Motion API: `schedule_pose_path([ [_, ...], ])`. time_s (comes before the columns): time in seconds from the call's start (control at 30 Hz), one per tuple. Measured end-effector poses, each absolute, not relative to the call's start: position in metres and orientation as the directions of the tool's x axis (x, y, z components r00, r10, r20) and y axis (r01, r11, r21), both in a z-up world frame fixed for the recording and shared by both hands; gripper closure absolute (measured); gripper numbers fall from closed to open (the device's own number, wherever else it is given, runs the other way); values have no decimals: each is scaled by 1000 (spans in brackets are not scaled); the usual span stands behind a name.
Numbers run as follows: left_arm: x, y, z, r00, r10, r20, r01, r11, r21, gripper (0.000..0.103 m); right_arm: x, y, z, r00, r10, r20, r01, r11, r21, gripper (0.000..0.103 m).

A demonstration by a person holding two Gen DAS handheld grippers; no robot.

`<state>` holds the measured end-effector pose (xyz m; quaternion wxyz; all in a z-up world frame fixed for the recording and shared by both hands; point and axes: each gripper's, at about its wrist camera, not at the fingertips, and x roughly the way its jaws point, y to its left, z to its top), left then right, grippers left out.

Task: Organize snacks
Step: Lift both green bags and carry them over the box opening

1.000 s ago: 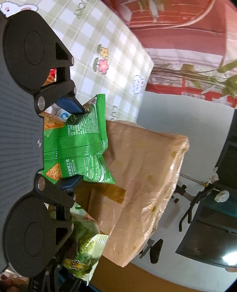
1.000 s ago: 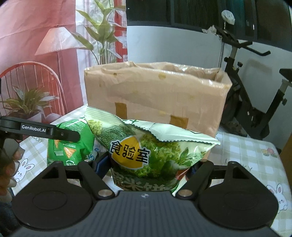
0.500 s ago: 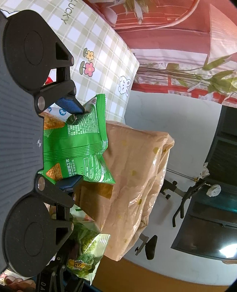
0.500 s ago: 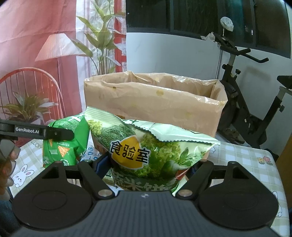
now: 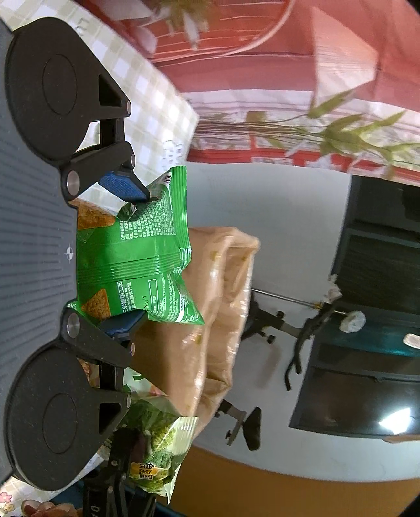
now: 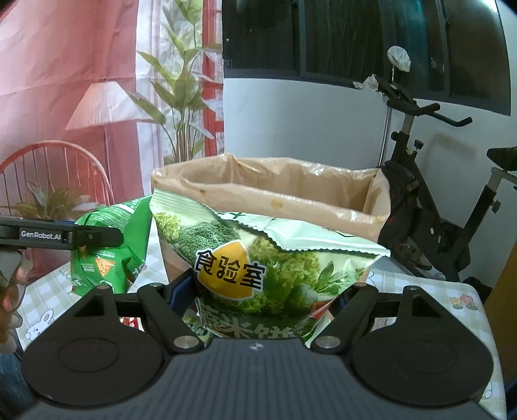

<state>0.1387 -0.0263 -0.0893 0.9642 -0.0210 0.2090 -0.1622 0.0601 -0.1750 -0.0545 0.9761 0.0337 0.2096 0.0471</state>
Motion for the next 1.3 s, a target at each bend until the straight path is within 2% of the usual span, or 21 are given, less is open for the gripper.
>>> schedule_pose_path([
  [0.4, 134, -40, -36, 883, -381, -274, 377, 924, -67, 29, 54, -193, 3, 954, 123, -274, -93, 988, 120, 23],
  [0.77, 193, -65, -4, 893, -392, -219, 390, 919, -53, 29, 103, -208, 46, 974, 104, -201, -96, 994, 52, 23],
  [0.9, 225, -85, -4, 897, -376, -231, 383, 923, -15, 29, 140, -220, 44, 968, 92, -233, -77, 994, 73, 23],
  [1.07, 255, -103, -18, 885, -375, -275, 393, 919, 9, 29, 189, -237, 25, 923, 116, -366, -63, 986, 156, 23],
  [1.3, 276, -112, -29, 873, -366, -323, 393, 919, 21, 28, 222, -243, -4, 865, 105, -491, -39, 989, 143, 23],
])
